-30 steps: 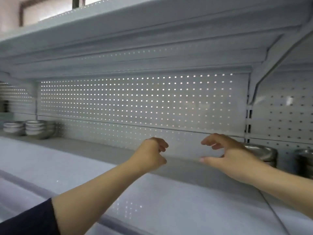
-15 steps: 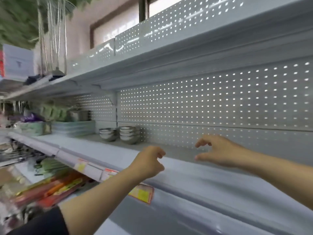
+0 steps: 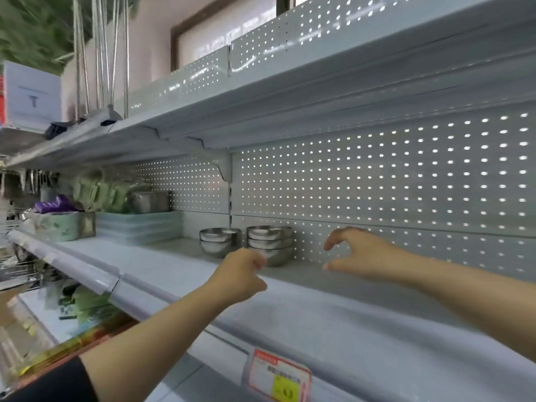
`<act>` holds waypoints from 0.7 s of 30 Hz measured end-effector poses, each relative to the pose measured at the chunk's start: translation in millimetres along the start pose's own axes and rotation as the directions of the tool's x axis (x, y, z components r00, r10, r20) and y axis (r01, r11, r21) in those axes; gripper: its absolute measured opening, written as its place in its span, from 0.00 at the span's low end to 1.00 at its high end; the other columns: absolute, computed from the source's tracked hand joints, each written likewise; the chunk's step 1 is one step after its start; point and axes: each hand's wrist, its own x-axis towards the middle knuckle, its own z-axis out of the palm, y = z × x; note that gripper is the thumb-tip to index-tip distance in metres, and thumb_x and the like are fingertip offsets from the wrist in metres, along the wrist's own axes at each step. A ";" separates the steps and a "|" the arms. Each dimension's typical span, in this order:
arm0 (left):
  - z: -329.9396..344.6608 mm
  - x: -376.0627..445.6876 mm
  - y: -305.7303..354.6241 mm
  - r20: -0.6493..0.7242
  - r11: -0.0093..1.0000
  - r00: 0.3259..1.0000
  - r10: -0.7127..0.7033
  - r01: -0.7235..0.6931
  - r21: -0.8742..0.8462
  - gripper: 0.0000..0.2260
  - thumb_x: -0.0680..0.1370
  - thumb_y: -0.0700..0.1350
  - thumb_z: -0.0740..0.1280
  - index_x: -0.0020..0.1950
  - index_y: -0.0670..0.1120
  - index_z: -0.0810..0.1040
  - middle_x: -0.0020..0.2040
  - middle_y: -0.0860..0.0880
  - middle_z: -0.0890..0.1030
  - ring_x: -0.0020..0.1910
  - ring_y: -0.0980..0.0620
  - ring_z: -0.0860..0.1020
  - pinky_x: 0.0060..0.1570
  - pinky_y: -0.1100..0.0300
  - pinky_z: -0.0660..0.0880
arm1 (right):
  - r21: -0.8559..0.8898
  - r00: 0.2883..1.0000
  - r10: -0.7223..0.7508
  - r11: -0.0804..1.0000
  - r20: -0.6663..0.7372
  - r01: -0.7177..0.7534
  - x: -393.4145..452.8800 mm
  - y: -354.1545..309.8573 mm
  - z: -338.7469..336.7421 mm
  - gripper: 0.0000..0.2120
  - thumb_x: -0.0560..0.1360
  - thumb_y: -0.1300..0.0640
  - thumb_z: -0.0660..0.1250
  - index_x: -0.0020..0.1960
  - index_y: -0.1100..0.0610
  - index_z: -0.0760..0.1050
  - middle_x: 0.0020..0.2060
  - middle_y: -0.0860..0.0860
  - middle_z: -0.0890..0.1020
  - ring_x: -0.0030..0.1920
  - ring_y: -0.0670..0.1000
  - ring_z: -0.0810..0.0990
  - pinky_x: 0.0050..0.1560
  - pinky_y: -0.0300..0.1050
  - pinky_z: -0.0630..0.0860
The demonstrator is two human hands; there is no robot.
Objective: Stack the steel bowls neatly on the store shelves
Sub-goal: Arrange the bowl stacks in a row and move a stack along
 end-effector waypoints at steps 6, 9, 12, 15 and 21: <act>-4.1 72.7 -38.6 0.010 0.984 1.000 -0.004 0.002 0.179 0.17 0.72 0.39 0.65 0.61 0.44 0.76 0.61 0.46 0.78 0.60 0.47 0.76 0.56 0.58 0.74 | 0.024 1.000 0.013 1.000 -0.007 -0.013 80.4 0.8 31.8 0.15 0.68 0.46 0.70 0.53 0.43 0.72 0.55 0.46 0.72 0.54 0.48 0.73 0.48 0.42 0.69; -4.9 107.2 -50.2 0.103 0.921 0.994 -0.023 -0.019 0.389 0.11 0.73 0.39 0.63 0.53 0.39 0.76 0.55 0.41 0.80 0.54 0.43 0.78 0.50 0.54 0.75 | 0.047 0.999 0.038 0.998 -0.034 -0.036 113.4 3.4 51.5 0.15 0.66 0.43 0.70 0.50 0.40 0.69 0.57 0.45 0.71 0.48 0.46 0.73 0.44 0.42 0.68; -3.7 141.7 -61.9 0.187 0.890 0.978 -0.094 -0.002 0.456 0.12 0.75 0.45 0.65 0.57 0.42 0.76 0.49 0.47 0.80 0.50 0.47 0.78 0.41 0.63 0.73 | 0.077 0.995 0.096 0.993 -0.036 -0.093 144.1 6.9 68.1 0.25 0.64 0.38 0.71 0.58 0.41 0.68 0.59 0.46 0.68 0.43 0.44 0.74 0.38 0.41 0.67; -0.2 166.7 -71.4 0.226 0.929 0.965 -0.132 0.041 0.369 0.10 0.74 0.47 0.68 0.52 0.44 0.75 0.46 0.48 0.78 0.44 0.50 0.77 0.27 0.70 0.64 | 0.176 0.985 0.167 0.971 -0.032 -0.159 165.8 9.3 81.6 0.41 0.62 0.38 0.74 0.69 0.47 0.61 0.66 0.51 0.67 0.55 0.52 0.73 0.47 0.43 0.67; 18.6 195.6 -102.7 0.248 0.982 0.969 -0.007 -0.041 0.187 0.07 0.72 0.41 0.69 0.41 0.47 0.72 0.35 0.51 0.75 0.39 0.52 0.72 0.37 0.64 0.68 | 0.233 0.983 0.183 0.955 0.017 -0.182 171.2 8.1 96.3 0.40 0.58 0.38 0.77 0.66 0.40 0.64 0.56 0.43 0.74 0.50 0.46 0.72 0.43 0.40 0.68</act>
